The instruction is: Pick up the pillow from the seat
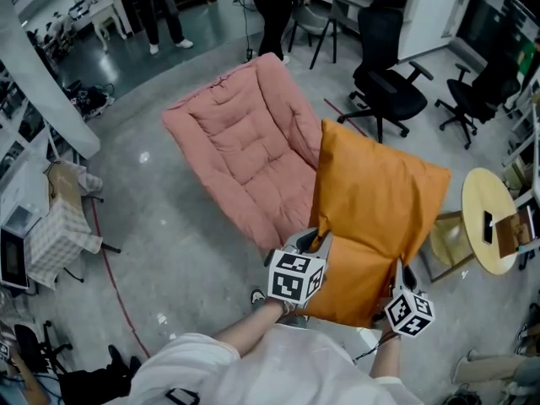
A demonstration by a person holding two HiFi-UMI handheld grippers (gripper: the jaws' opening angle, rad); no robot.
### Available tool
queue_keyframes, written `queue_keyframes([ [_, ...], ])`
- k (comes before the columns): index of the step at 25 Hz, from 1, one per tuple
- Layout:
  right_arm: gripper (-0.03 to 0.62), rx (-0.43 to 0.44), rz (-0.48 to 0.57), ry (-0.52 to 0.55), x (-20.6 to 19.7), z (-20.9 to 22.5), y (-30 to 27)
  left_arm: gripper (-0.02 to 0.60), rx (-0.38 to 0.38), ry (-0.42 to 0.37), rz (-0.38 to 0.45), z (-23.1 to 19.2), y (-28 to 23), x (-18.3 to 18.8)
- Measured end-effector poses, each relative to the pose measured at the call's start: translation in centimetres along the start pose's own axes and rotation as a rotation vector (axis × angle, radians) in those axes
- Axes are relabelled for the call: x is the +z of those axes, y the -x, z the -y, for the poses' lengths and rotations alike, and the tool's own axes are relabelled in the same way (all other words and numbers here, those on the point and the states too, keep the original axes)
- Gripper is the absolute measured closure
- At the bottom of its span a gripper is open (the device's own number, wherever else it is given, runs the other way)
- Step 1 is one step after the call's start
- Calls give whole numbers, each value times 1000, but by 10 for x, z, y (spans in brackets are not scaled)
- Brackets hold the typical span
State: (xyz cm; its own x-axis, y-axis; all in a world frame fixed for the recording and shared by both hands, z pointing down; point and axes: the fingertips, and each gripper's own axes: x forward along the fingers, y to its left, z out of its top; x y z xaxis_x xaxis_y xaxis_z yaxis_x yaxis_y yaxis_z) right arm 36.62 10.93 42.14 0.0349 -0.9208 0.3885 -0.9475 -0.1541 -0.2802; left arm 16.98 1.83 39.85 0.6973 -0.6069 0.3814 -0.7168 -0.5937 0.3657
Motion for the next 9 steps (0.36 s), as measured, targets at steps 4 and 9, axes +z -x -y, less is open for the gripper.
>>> queue_keyframes([
  [4,554,-2,-3,3,-2,0,-1,523,1,5,-2,-2,-1,-2],
  [9,554,-8,-8,11,-2,-3,-3,525,1,14,-9,-7,-1,-3],
])
